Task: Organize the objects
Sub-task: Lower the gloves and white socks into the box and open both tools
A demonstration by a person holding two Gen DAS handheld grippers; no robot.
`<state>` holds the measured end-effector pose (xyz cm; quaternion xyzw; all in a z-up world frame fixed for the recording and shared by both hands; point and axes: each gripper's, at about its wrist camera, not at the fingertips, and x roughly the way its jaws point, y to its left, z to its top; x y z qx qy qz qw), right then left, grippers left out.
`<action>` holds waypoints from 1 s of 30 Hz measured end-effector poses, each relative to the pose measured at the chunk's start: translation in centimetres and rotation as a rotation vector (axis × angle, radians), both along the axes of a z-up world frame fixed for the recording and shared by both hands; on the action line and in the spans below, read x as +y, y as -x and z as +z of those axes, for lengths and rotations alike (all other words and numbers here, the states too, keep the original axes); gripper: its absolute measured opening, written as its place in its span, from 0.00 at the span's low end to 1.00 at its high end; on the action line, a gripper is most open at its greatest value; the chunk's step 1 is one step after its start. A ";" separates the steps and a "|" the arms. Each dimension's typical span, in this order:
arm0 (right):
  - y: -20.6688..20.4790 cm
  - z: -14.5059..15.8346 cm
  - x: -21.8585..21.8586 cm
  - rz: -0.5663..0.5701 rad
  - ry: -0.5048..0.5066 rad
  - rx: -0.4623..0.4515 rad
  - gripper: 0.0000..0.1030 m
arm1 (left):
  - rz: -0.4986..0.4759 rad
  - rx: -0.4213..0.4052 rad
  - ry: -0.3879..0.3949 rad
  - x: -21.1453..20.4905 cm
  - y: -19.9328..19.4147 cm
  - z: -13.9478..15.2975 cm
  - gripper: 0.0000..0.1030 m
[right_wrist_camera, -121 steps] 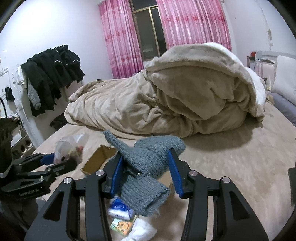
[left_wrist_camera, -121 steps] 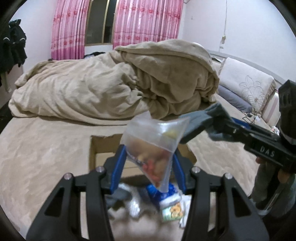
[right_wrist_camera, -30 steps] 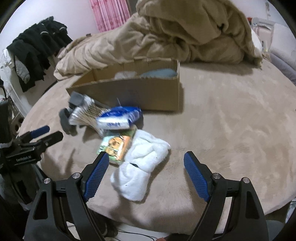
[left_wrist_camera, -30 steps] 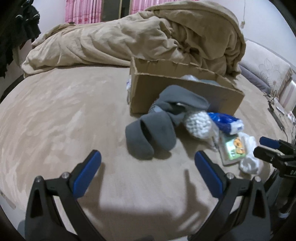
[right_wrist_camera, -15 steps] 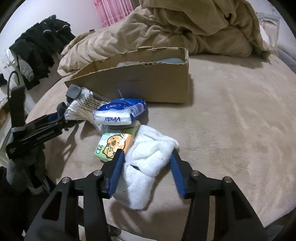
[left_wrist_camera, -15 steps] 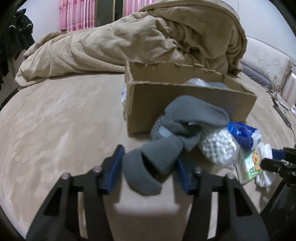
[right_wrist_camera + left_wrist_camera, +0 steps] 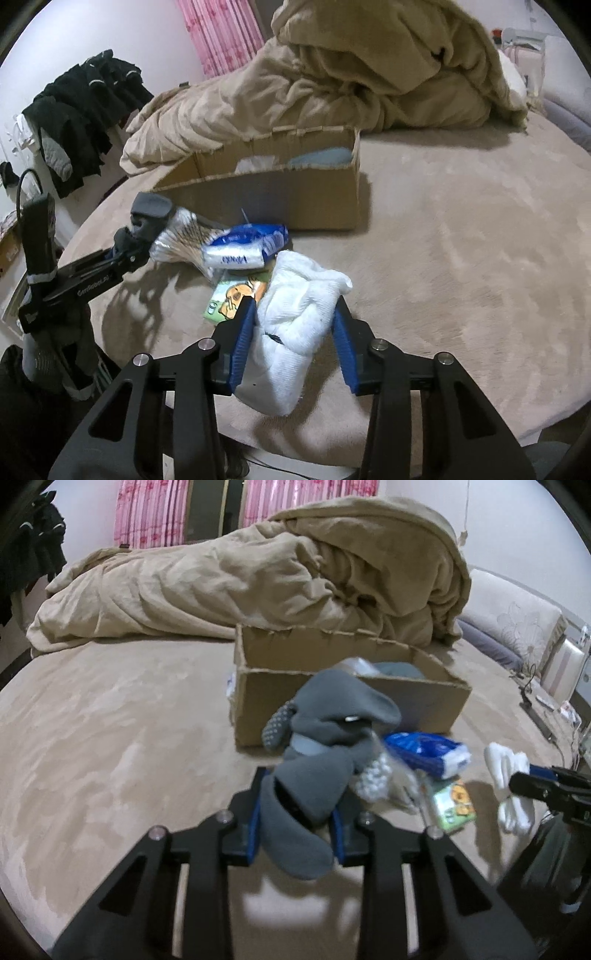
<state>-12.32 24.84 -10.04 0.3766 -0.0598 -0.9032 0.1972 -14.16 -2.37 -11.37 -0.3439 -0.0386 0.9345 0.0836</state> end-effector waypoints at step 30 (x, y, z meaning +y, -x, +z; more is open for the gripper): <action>-1.1 14.6 -2.5 0.074 0.020 0.324 0.42 | -0.005 0.151 -0.095 -0.1 -3.1 14.7 0.29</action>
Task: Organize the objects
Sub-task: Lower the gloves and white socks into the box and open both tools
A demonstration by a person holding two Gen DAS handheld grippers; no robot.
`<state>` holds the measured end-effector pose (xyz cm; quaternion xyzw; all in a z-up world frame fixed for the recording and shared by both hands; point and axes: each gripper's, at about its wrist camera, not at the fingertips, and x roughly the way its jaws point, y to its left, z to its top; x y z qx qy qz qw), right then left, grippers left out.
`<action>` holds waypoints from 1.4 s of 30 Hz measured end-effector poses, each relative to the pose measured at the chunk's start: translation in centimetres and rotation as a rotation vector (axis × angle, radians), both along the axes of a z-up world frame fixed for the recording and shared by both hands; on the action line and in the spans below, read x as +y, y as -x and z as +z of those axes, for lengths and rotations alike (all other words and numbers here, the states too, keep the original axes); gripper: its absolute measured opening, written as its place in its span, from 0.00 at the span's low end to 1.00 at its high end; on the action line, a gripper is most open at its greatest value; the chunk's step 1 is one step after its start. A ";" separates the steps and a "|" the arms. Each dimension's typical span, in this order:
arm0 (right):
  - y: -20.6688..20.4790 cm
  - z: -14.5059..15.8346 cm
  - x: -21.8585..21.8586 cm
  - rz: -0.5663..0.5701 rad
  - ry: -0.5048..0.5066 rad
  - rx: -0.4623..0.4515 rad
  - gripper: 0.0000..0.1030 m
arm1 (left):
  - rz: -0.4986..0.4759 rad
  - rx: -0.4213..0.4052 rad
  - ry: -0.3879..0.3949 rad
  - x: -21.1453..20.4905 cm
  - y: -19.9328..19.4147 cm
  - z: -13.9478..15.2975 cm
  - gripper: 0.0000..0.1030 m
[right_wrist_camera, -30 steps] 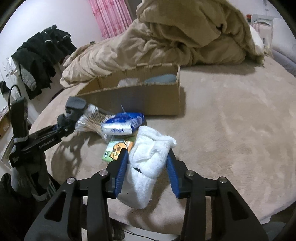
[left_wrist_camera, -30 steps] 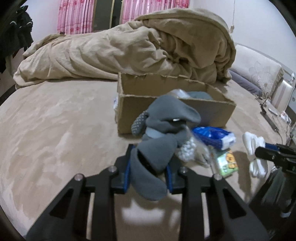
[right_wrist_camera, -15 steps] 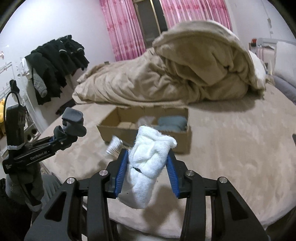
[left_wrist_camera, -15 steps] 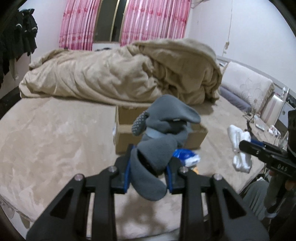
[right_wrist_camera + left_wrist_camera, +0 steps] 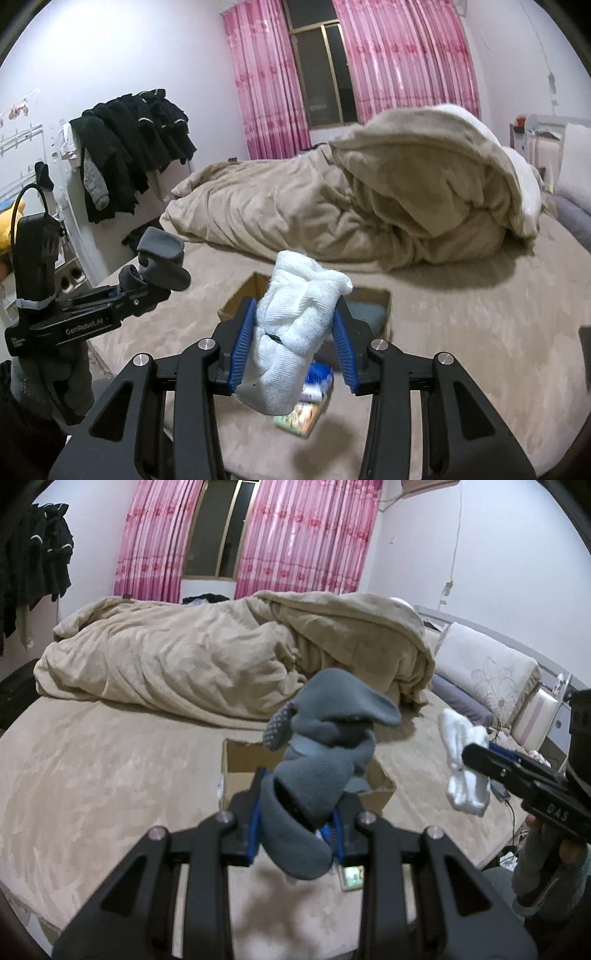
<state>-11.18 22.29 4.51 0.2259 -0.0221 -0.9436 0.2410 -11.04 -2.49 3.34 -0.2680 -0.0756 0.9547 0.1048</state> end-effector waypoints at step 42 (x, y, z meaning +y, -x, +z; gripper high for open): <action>17.8 -10.9 -8.7 0.159 -0.010 -0.223 0.43 | 0.064 -0.173 0.099 -0.5 13.0 -9.4 0.69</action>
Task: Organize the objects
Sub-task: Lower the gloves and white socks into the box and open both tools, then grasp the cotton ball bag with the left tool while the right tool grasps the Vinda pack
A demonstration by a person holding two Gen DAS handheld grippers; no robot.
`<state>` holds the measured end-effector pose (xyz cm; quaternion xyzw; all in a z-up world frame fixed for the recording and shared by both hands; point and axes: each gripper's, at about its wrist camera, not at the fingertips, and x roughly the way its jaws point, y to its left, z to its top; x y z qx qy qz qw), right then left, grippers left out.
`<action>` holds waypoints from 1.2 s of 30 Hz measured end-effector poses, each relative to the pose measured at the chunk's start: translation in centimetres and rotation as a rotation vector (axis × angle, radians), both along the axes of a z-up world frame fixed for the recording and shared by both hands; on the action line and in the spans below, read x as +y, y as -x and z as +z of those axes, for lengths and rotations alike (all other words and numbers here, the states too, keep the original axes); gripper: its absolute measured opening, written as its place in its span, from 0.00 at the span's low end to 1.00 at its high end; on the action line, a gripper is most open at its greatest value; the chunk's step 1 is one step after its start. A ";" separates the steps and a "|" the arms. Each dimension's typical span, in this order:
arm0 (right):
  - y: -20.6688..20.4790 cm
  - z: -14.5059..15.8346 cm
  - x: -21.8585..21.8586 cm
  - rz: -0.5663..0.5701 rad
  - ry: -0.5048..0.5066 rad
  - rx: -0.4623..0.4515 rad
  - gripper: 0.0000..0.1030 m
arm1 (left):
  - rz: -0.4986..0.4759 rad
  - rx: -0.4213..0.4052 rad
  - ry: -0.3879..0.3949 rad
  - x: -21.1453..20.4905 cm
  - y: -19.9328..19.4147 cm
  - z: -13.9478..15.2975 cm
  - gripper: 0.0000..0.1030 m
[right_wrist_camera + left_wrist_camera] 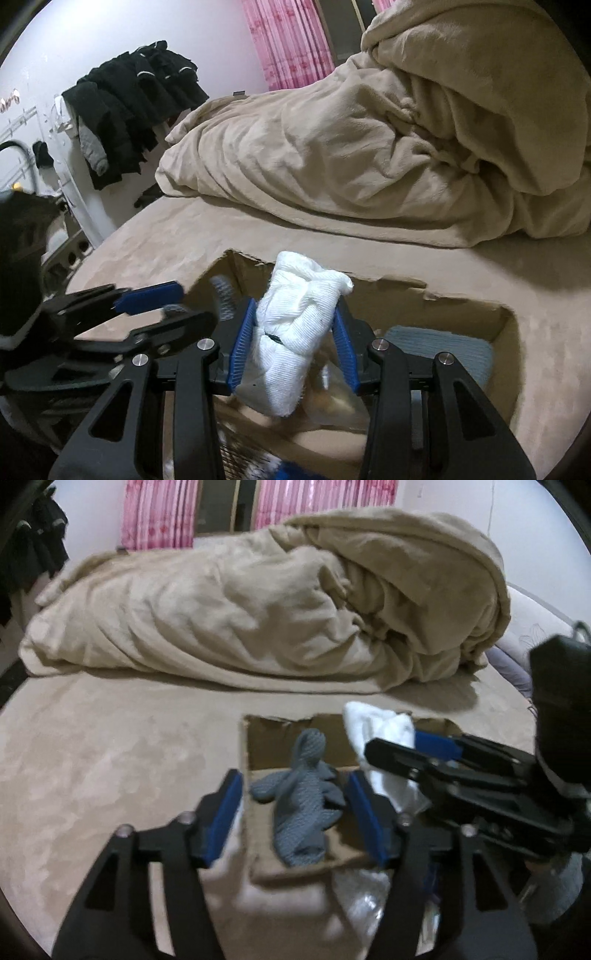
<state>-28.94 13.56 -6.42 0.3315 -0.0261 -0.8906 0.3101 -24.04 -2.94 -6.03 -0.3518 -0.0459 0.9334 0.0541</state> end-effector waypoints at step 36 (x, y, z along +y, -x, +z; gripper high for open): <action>-18.3 9.3 7.0 -0.169 -0.004 0.189 0.84 | -0.002 0.094 -0.107 0.2 -16.5 6.0 0.90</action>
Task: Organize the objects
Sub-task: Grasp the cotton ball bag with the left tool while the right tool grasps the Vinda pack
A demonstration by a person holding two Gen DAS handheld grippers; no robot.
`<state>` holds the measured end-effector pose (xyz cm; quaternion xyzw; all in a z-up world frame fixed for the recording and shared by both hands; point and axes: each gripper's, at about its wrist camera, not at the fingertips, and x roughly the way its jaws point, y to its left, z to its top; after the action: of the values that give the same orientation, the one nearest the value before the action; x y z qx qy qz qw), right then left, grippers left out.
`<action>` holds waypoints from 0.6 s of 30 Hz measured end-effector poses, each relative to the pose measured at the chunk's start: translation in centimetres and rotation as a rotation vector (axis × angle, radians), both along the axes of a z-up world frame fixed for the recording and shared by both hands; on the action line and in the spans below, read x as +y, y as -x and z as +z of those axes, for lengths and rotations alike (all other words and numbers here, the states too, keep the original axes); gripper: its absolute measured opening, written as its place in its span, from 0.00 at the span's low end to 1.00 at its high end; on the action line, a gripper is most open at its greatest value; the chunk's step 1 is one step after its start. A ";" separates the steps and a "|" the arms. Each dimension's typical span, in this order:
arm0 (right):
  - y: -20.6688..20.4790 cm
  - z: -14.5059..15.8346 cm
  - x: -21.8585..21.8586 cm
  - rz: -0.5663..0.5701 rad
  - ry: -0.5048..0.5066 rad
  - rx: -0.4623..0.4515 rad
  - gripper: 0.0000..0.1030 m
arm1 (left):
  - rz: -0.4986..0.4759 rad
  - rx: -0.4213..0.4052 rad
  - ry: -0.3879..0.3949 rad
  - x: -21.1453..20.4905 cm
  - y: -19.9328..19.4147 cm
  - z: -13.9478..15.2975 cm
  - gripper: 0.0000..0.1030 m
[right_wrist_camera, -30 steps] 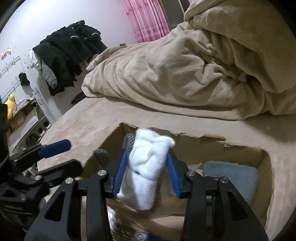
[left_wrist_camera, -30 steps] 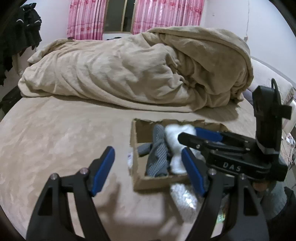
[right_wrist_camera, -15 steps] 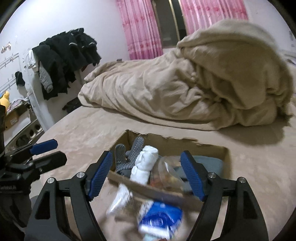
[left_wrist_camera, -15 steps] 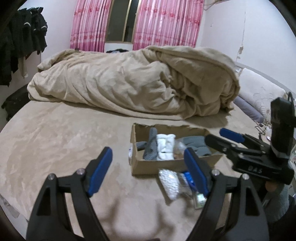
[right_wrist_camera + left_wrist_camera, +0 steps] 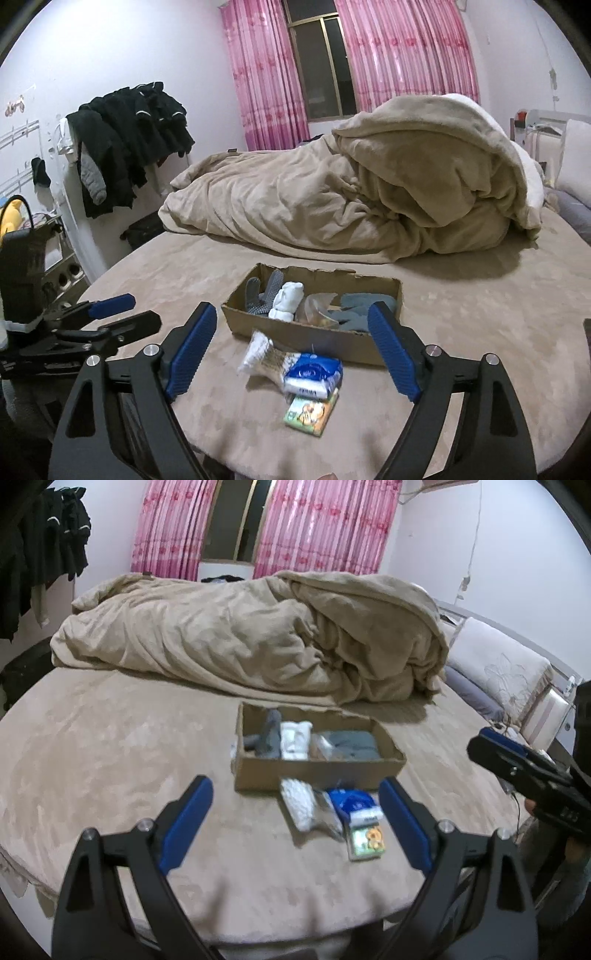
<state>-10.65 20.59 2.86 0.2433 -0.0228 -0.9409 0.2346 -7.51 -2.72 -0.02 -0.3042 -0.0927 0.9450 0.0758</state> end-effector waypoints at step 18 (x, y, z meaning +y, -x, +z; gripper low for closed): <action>-1.9 -6.1 0.2 0.004 -0.055 -0.100 0.84 | -0.040 -0.100 -0.004 2.4 -0.2 -5.7 0.90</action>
<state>-8.77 20.82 -3.26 0.2966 -0.0084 -0.9273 0.2281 -7.34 -0.37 -5.75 -0.3528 -0.0922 0.9267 0.0906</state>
